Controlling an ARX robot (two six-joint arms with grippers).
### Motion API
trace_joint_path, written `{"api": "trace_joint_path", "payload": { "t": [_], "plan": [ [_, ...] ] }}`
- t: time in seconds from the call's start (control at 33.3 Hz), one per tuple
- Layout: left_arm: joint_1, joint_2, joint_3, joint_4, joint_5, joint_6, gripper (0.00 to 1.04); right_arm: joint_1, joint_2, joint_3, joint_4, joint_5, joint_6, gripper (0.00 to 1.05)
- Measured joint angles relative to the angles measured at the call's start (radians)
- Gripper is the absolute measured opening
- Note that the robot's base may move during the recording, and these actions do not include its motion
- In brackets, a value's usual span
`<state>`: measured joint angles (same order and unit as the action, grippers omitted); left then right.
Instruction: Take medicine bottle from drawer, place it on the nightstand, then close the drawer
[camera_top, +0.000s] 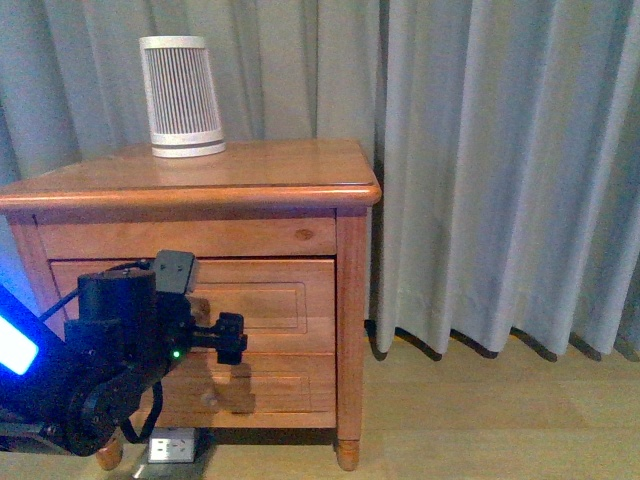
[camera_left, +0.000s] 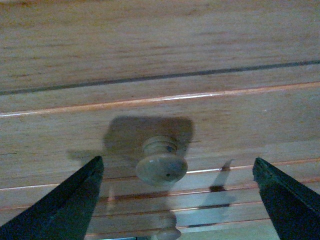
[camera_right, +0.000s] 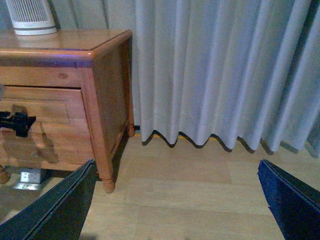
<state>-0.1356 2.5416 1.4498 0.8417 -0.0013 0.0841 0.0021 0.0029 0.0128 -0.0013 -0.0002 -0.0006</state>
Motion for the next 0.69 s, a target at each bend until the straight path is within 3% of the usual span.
{"api": "trace_joint_path", "payload": {
  "t": [0.18,0.39,0.69],
  "plan": [
    [0.000,0.000,0.018,-0.011,0.000,-0.007,0.65,0.000,0.000,0.000,0.000,0.000,0.000,0.98],
    [0.008,0.000,0.020,-0.029,0.002,-0.014,0.29,0.000,0.000,0.000,0.000,0.000,0.000,0.98],
    [0.008,0.000,0.020,-0.036,0.005,-0.014,0.25,0.000,0.000,0.000,0.000,0.000,0.000,0.98]
  ]
}}
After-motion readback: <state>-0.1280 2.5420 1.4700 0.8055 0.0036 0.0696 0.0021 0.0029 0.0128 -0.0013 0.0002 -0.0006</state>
